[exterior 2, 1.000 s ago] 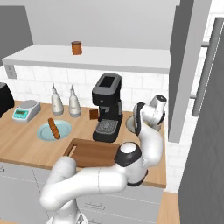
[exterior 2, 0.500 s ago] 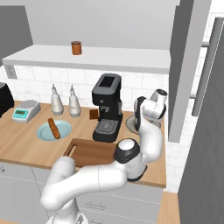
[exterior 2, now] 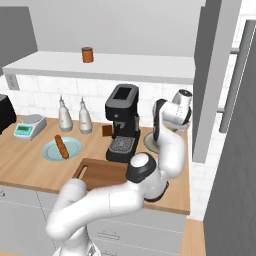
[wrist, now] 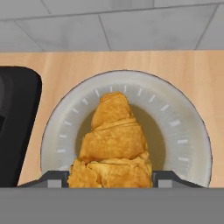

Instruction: From the different types of pastries on the counter, select a croissant and place it on the cutting board. Then retrieve a jar of jam from the cabinet and place it alongside the croissant on the cutting board.

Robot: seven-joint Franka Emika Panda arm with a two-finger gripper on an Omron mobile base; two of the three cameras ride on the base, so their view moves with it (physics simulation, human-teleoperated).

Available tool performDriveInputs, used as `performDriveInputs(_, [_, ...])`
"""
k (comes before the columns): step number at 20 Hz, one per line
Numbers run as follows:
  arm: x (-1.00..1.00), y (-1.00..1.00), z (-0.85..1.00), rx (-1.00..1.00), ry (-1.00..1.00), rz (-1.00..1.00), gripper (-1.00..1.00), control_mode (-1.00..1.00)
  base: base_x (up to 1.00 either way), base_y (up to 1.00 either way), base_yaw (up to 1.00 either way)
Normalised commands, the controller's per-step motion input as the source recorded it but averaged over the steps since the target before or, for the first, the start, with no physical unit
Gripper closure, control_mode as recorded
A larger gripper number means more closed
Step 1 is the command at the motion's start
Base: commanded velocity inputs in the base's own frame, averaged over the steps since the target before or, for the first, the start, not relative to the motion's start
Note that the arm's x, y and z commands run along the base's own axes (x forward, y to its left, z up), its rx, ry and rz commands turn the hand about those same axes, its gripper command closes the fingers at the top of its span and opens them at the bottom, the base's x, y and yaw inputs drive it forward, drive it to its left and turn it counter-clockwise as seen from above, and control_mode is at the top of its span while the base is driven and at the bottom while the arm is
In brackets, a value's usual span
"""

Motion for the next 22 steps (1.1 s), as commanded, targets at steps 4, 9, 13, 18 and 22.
performDriveInputs(4, [-1.0, 0.0, 0.58, 0.0, -0.3, 0.0, 1.0, -1.0, 0.0, 0.0, 0.0])
performDriveInputs(9, [-0.38, 0.0, 0.07, 0.0, -0.06, 0.0, 1.0, -1.0, 0.0, 0.0, 0.0])
performDriveInputs(13, [-1.0, -0.01, 0.0, 0.0, -0.05, 0.0, 1.0, -1.0, 0.0, 0.0, 0.0])
performDriveInputs(18, [-1.0, -0.11, 0.0, 0.0, -0.07, 0.0, 1.0, -1.0, 0.0, 0.0, 0.0])
performDriveInputs(22, [-0.16, 0.01, 0.0, 0.0, 0.0, 0.0, 1.0, -1.0, 0.0, 0.0, 0.0])
